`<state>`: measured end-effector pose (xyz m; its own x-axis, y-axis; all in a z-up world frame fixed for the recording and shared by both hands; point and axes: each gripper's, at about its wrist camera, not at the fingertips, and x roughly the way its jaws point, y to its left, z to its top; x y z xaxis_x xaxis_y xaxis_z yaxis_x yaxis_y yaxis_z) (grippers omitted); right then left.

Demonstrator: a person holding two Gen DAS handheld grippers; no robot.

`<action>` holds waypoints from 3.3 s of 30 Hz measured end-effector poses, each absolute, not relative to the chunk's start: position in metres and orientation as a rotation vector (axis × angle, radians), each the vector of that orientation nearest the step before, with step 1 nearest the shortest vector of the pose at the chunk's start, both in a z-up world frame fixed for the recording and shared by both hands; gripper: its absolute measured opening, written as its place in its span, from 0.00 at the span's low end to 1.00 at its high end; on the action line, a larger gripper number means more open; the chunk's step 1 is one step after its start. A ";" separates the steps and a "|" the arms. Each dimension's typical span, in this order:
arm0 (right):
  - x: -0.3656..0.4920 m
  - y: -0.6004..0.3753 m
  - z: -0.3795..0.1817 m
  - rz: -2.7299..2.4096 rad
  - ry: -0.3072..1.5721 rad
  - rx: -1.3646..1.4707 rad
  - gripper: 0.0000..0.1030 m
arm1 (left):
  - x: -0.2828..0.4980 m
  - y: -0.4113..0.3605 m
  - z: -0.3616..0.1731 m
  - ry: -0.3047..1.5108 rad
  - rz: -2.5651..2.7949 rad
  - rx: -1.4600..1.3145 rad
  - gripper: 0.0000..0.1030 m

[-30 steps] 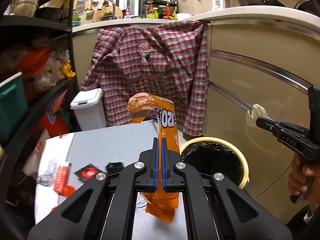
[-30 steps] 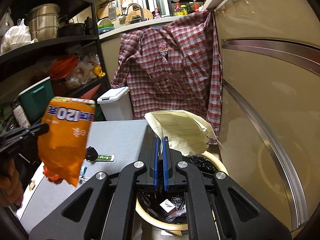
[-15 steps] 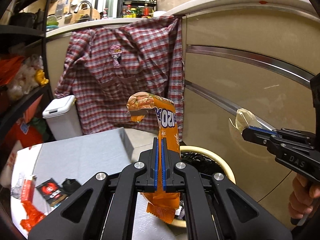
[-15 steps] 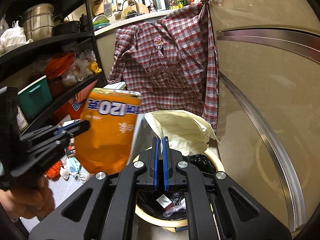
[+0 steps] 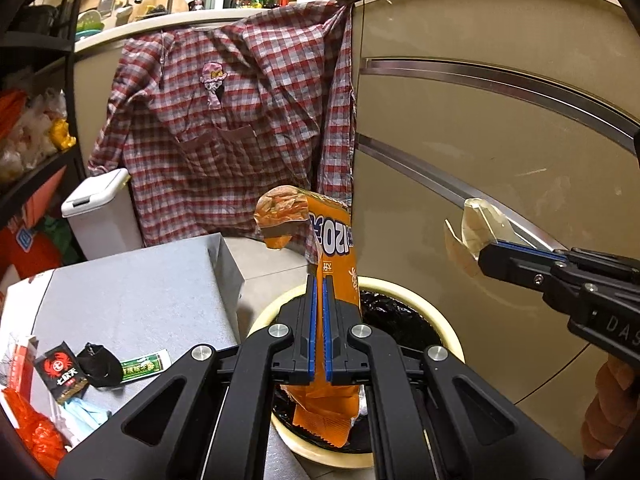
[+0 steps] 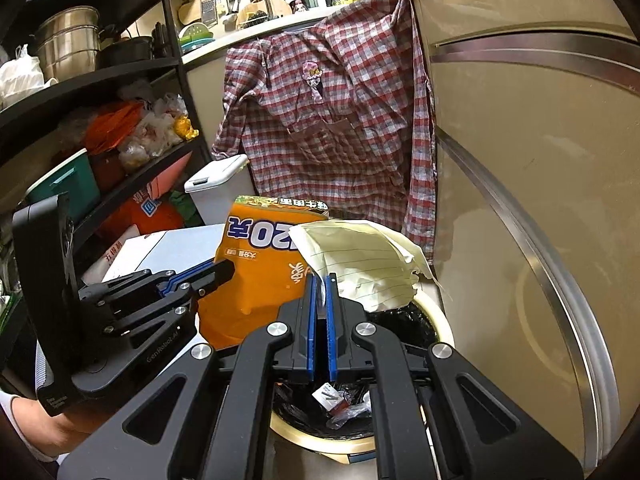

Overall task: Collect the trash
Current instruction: 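Open the right gripper then the left gripper, dropping both items into the bucket, then move both grippers back to the table toward the red-orange plastic bag, then close the left gripper on the red-orange bag while the right gripper grasps the blue face mask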

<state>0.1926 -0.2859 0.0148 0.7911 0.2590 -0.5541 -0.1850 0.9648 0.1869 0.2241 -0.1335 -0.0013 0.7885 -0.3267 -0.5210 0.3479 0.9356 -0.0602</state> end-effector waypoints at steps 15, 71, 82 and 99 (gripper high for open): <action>0.200 -0.286 0.008 0.221 0.645 0.133 0.24 | 0.233 -0.136 -0.010 0.607 -0.354 0.032 0.19; 0.162 -0.118 0.014 0.505 0.626 0.028 0.19 | 0.130 0.155 0.031 0.645 -0.023 -0.088 0.19; 0.175 -0.046 -0.025 0.606 0.703 -0.056 0.19 | 0.147 0.181 -0.010 0.757 0.001 -0.126 0.25; 0.206 0.002 -0.079 0.650 0.821 -0.130 0.21 | 0.171 0.178 -0.059 0.906 0.002 -0.113 0.59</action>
<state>0.2057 0.0023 -0.0786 0.5011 0.4873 -0.7151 -0.5845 0.8000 0.1356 0.1713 0.1781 -0.0590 0.6171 -0.0459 -0.7855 -0.0495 0.9941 -0.0969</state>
